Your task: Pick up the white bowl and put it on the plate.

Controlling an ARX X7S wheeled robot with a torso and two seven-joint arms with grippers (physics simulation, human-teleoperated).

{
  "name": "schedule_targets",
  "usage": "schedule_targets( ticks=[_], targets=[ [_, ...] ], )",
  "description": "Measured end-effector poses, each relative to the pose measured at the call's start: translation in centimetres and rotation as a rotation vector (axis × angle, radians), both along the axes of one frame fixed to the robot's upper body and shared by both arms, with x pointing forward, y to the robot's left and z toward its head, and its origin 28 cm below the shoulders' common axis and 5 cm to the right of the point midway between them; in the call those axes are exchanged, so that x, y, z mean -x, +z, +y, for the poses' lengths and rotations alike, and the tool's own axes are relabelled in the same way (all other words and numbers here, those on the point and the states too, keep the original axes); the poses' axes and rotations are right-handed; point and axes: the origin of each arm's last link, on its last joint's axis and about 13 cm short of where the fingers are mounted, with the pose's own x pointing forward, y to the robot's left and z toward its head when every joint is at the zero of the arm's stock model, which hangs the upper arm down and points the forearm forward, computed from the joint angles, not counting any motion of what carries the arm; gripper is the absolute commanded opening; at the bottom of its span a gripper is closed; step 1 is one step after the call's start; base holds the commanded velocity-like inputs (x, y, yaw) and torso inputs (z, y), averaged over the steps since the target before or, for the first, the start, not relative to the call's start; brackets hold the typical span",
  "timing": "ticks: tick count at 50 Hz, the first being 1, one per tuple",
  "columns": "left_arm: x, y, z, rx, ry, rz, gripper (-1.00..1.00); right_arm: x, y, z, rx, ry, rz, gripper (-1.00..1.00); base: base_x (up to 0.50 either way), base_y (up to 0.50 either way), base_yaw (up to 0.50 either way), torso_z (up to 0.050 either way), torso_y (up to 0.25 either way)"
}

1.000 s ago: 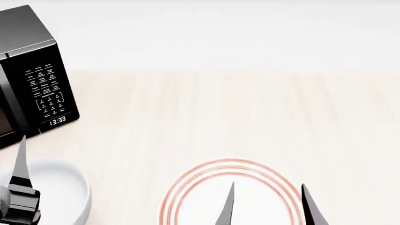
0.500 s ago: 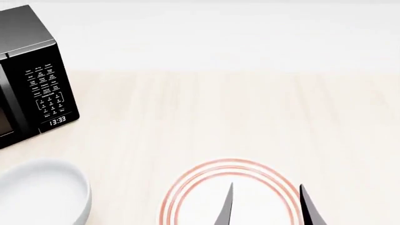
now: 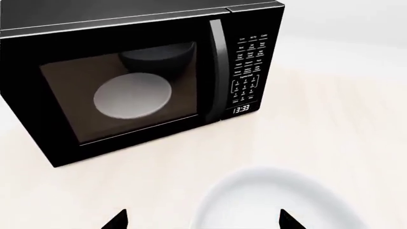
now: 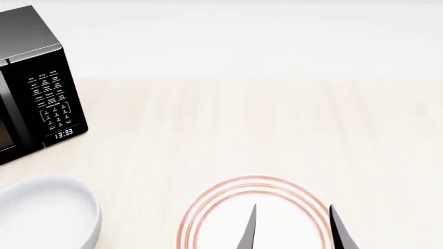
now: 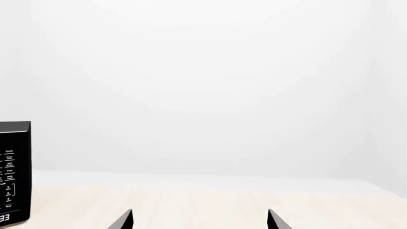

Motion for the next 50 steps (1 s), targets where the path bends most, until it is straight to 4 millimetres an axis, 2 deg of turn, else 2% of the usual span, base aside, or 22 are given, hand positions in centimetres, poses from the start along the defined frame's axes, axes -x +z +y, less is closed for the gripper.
schedule_targets(
  ticks=[20,50],
  targets=[
    [-2.6,-2.8,0.5,0.008,0.027,0.056,1.00,0.0,-0.1,0.0,0.000,0.004,0.004,1.00,0.00,0.00,0.00,0.000,0.000],
    [-4.3,-5.5,0.0,-0.008,0.039,0.100,1.00,0.0,-0.2,0.1,0.002,0.008,0.007,1.00,0.00,0.00,0.00,0.000,0.000]
  ],
)
